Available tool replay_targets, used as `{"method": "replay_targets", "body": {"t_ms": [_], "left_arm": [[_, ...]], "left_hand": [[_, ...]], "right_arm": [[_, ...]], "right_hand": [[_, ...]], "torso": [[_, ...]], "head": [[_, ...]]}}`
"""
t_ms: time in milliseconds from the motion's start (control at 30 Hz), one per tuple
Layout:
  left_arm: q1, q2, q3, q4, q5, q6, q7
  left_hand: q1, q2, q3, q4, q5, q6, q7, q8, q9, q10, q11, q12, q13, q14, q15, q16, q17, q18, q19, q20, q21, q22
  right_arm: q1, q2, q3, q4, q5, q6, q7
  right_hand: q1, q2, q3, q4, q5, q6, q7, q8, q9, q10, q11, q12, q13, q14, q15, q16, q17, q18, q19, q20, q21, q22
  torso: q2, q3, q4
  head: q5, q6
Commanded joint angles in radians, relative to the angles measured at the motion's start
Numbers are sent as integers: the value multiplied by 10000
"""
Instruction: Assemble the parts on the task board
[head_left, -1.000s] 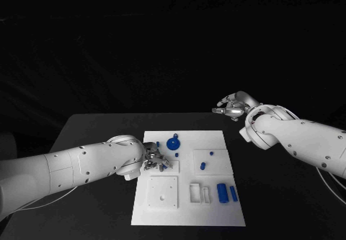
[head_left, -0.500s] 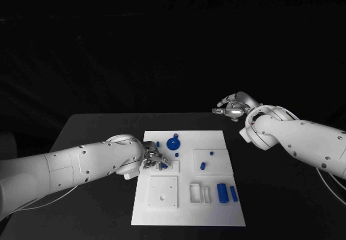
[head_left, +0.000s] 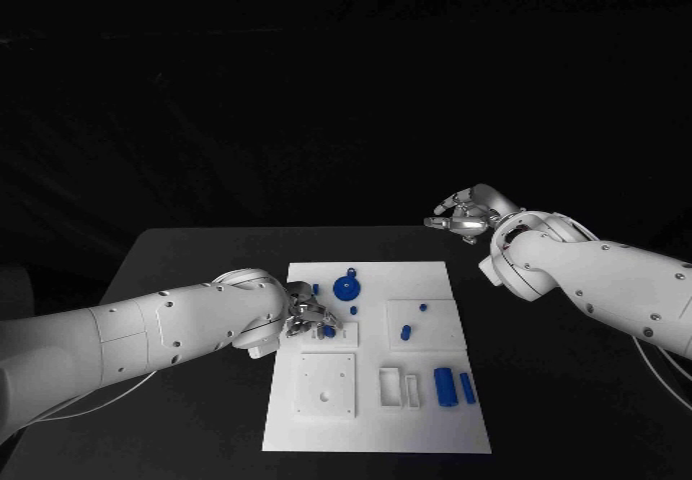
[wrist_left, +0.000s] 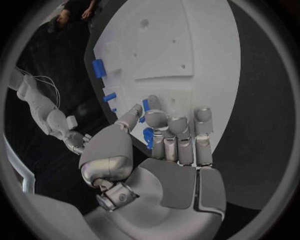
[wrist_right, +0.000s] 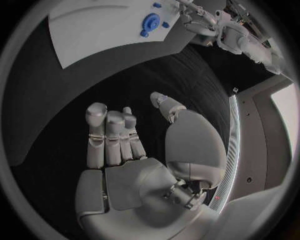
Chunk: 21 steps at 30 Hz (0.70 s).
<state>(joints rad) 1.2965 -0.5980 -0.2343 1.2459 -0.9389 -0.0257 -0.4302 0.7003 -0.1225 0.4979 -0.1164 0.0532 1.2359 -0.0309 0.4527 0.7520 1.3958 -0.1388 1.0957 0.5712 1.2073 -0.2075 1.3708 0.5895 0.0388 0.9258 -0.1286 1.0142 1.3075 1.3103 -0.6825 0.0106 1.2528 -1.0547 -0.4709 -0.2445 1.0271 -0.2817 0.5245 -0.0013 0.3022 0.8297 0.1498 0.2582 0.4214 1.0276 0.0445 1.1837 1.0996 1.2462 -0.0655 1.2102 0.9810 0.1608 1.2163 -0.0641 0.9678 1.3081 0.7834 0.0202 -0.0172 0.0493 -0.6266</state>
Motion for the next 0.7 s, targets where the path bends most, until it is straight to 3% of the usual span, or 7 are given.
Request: {"method": "replay_targets", "body": {"t_ms": [33, 467, 700], "left_arm": [[2, 37, 8, 11, 57, -77, 126], [2, 54, 6, 6, -18, -172, 133], [2, 64, 5, 6, -13, -215, 142]], "left_hand": [[-9, -98, 4, 67, -27, -59, -4, -32, -14, -70, -12, -71, -14, -39, -15, -40, -11, 78, -90, -1416, -62, 103], [219, -204, 65, 33, -28, -162, 49, -111, -51, -115, 39, -178, -88, -122, -9, -127, -71, 65, -128, -1399, -86, 114], [572, 49, 49, -204, -16, -175, 75, -145, -66, -94, 66, -239, -131, -127, -1, -162, -111, 42, -138, -1382, -91, 128]], "right_arm": [[-4, 0, 2, 16, -32, 109, 90], [-4, -16, 2, 41, -26, 114, 91], [-4, -19, 2, 51, -26, 126, 94]], "right_hand": [[-94, -6, -49, 9, 61, -46, 100, 52, 7, -63, 13, 68, -9, -72, 8, -10, -15, 1010, 58, -7, -63, 145], [-109, -6, -64, 23, 69, -46, 100, 53, 7, -64, 13, 73, -16, -73, 8, -10, -15, 1010, 57, -7, -65, 146], [-110, -3, -68, 26, 74, -47, 100, 53, 7, -65, 13, 75, -20, -74, 7, -10, -16, 1010, 56, -7, -66, 147]], "torso": [[-3, 5, -2], [1, 8, -4], [1, 0, -4]], "head": [[-1, 4], [-22, 11], [-22, 3]]}}
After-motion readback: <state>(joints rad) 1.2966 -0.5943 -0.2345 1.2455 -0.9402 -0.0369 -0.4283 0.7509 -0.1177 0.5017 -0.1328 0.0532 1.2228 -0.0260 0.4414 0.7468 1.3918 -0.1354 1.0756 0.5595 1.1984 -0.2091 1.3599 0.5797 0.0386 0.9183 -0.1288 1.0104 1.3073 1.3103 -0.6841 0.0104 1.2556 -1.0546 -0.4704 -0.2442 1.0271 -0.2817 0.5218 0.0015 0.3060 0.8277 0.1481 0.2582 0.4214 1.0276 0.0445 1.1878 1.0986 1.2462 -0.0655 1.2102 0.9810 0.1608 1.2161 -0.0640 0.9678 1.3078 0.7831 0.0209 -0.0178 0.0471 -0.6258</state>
